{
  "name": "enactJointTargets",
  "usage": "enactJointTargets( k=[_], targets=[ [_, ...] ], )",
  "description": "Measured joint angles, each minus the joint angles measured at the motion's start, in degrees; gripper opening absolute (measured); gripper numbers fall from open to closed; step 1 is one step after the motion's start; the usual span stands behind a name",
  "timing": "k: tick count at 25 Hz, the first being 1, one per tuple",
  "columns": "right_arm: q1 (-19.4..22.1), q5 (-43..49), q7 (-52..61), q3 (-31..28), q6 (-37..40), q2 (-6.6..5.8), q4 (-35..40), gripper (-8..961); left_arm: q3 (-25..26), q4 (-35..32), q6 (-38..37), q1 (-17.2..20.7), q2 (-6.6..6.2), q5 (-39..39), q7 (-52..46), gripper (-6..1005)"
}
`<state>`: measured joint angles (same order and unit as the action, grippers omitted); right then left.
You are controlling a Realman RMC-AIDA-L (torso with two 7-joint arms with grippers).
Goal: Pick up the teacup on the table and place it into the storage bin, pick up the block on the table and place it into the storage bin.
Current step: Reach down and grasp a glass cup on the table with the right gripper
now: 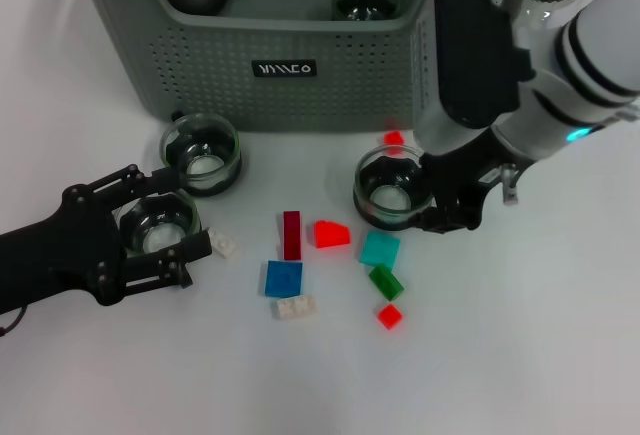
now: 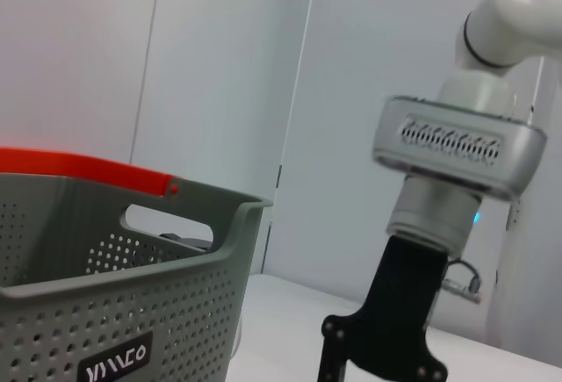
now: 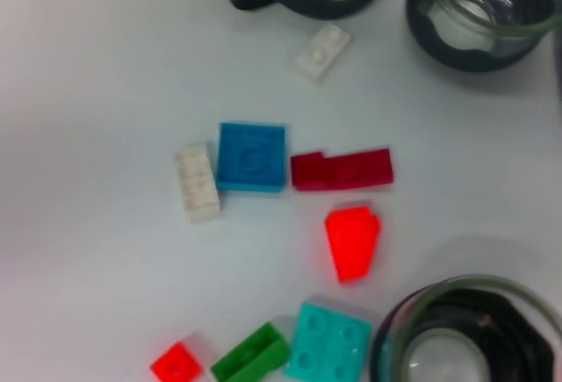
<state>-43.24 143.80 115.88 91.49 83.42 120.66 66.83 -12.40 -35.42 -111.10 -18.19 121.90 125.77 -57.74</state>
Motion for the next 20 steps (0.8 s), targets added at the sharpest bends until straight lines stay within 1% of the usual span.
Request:
enactJointTargets(
  k=[4,8,13,20],
  targets=[
    [-1.24,-0.3,-0.15,1.66,-3.55,0.07,-5.05,279,0.0,0.0,0.17,-0.03,0.05,0.0,0.0,841],
    [-1.96,-0.88,-0.08,2.45,-4.01,0.1,-7.32,267,0.0,0.0,0.15,-0.05,0.07,0.0,0.0,841],
    [-2.01,-2.71,-0.07,2.5,-5.13,-0.03,-7.94,253,0.01,0.0,-0.04,0.01,0.09,0.0,0.0,841],
    [-2.16,-3.09,0.1,1.97,-4.66,-0.25,-7.97,232,0.01,0.0,-0.06,0.06,0.19,0.02,0.0,841]
  ],
)
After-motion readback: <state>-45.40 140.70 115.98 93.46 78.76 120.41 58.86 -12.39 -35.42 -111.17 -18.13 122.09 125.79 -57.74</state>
